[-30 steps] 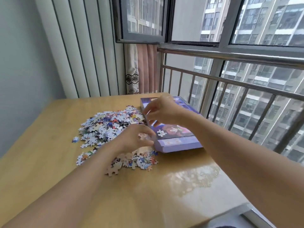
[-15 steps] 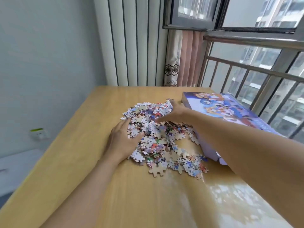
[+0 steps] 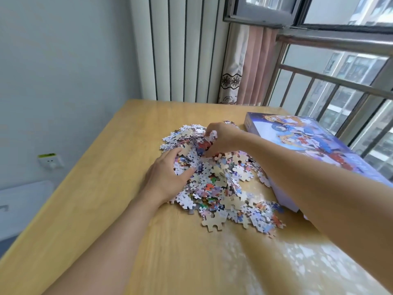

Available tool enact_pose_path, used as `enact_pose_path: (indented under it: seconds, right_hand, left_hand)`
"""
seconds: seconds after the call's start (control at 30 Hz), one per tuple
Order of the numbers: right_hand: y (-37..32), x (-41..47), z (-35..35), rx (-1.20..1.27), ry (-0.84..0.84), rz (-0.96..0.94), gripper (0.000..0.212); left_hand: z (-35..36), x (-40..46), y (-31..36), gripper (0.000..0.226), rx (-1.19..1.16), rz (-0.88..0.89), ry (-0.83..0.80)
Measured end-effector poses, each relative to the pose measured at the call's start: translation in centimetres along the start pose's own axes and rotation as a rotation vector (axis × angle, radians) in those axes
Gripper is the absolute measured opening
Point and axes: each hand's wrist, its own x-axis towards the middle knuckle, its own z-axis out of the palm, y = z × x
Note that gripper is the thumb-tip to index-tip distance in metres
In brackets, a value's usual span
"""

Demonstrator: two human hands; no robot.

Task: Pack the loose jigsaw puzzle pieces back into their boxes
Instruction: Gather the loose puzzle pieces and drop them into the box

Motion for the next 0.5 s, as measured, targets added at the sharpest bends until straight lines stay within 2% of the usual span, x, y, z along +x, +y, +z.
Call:
enact_pose_path:
  seconds: [0.1,0.17,0.23,0.37,0.5]
  right_hand:
    - [-0.3,-0.2,-0.3,-0.031,-0.116,0.04,0.111]
    - [-0.8,-0.2,0.0,-0.054,-0.148,0.076,0.115]
    - [-1.3,-0.2,0.3,-0.087,-0.109,0.088,0.1]
    - [-1.7,-0.3,0.8,-0.094,0.026,0.066,0.04]
    - [-1.3,-1.4,0.4,-0.066,0.084,0.044,0.024]
  left_hand:
    - [-0.1,-0.1,0.1,0.068,-0.031,-0.002,0.01]
    - [-0.2,-0.2,0.2,0.066,-0.038,0.004,0.001]
    - [-0.2,-0.2,0.1,0.065,-0.055,0.015,0.0]
    - [-0.1,0.0,-0.2,0.062,-0.093,0.012,0.028]
    - [-0.1,0.1,-0.2,0.059,-0.122,0.024,0.056]
